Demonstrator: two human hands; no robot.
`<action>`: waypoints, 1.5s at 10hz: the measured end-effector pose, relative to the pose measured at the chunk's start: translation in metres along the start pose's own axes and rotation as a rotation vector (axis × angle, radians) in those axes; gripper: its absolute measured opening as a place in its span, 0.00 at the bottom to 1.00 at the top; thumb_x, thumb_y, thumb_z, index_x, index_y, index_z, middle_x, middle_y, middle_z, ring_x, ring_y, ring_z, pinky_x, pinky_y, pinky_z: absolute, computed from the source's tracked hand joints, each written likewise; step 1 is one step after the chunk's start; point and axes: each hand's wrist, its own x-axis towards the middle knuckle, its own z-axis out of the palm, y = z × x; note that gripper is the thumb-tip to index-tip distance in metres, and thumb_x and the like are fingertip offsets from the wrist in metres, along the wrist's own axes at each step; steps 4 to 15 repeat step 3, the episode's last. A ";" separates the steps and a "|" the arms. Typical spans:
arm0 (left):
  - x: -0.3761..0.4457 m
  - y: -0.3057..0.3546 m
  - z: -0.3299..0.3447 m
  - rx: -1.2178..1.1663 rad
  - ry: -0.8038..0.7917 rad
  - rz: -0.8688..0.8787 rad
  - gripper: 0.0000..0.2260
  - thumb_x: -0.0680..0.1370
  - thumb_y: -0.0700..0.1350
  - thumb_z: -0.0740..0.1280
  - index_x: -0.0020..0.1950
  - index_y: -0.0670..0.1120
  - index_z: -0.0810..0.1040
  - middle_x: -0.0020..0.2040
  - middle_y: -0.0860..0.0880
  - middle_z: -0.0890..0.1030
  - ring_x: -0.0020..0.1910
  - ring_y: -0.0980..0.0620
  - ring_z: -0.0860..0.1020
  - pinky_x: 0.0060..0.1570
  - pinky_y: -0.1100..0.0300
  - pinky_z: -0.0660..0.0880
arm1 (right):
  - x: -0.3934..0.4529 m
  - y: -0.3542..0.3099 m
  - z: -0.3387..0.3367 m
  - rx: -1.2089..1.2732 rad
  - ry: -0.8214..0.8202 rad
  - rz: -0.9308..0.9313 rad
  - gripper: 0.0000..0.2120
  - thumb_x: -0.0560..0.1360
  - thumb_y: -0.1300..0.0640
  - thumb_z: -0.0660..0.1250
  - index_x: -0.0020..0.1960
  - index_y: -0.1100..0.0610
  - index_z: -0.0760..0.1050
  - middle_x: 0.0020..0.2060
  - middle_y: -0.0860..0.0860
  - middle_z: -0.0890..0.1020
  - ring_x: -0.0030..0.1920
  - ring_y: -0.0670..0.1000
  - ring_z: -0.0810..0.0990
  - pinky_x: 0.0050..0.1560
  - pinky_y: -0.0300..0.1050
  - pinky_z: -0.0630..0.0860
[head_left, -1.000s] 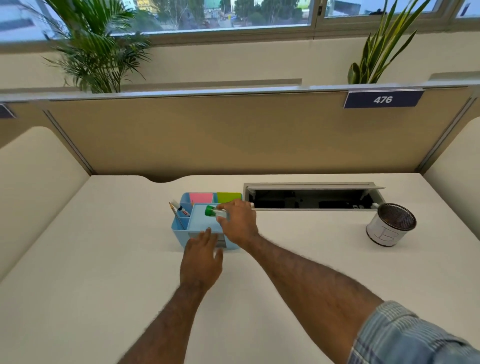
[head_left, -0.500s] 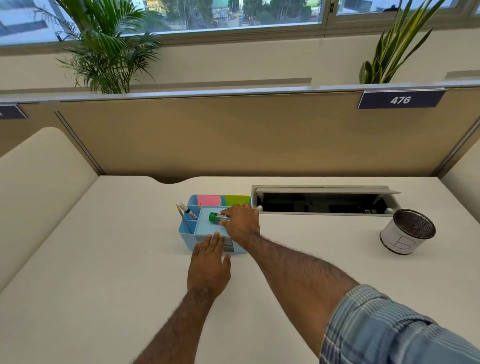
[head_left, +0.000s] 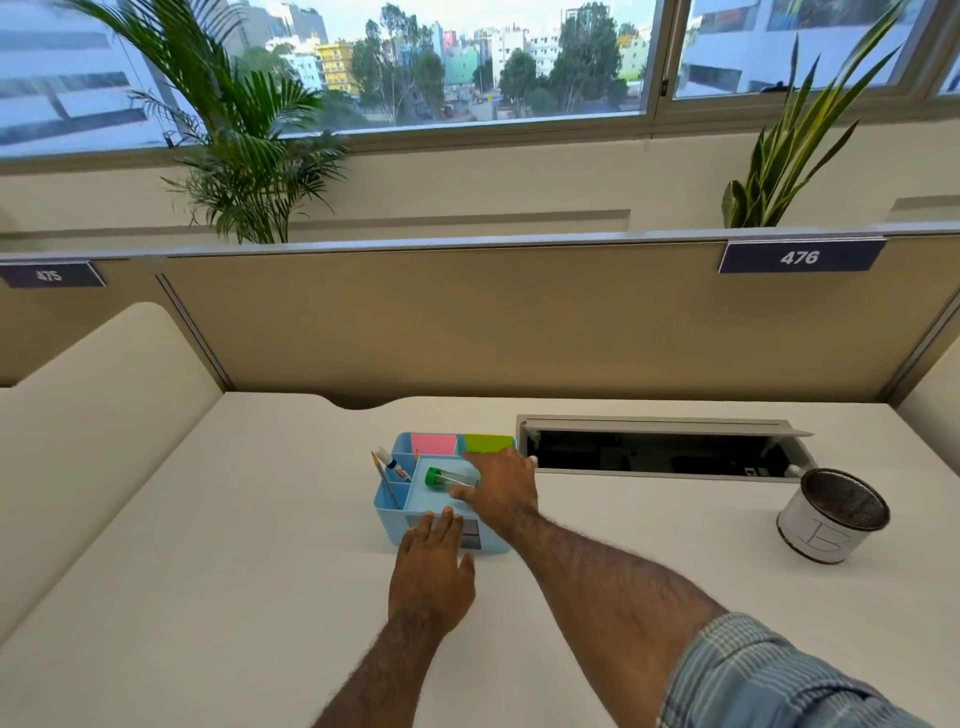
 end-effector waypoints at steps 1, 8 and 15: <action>0.000 0.005 -0.008 -0.018 -0.022 -0.011 0.28 0.80 0.55 0.56 0.78 0.48 0.54 0.79 0.51 0.56 0.79 0.51 0.52 0.76 0.55 0.50 | -0.009 0.014 -0.016 -0.014 0.042 -0.002 0.25 0.71 0.37 0.68 0.63 0.49 0.75 0.58 0.50 0.80 0.62 0.55 0.71 0.58 0.52 0.64; -0.001 0.036 -0.038 -0.029 -0.033 0.030 0.27 0.79 0.55 0.58 0.77 0.48 0.60 0.77 0.49 0.64 0.76 0.49 0.60 0.73 0.53 0.60 | -0.041 0.052 -0.053 -0.066 0.163 0.008 0.28 0.74 0.35 0.61 0.67 0.51 0.72 0.62 0.48 0.79 0.64 0.51 0.70 0.62 0.51 0.64; -0.001 0.036 -0.038 -0.029 -0.033 0.030 0.27 0.79 0.55 0.58 0.77 0.48 0.60 0.77 0.49 0.64 0.76 0.49 0.60 0.73 0.53 0.60 | -0.041 0.052 -0.053 -0.066 0.163 0.008 0.28 0.74 0.35 0.61 0.67 0.51 0.72 0.62 0.48 0.79 0.64 0.51 0.70 0.62 0.51 0.64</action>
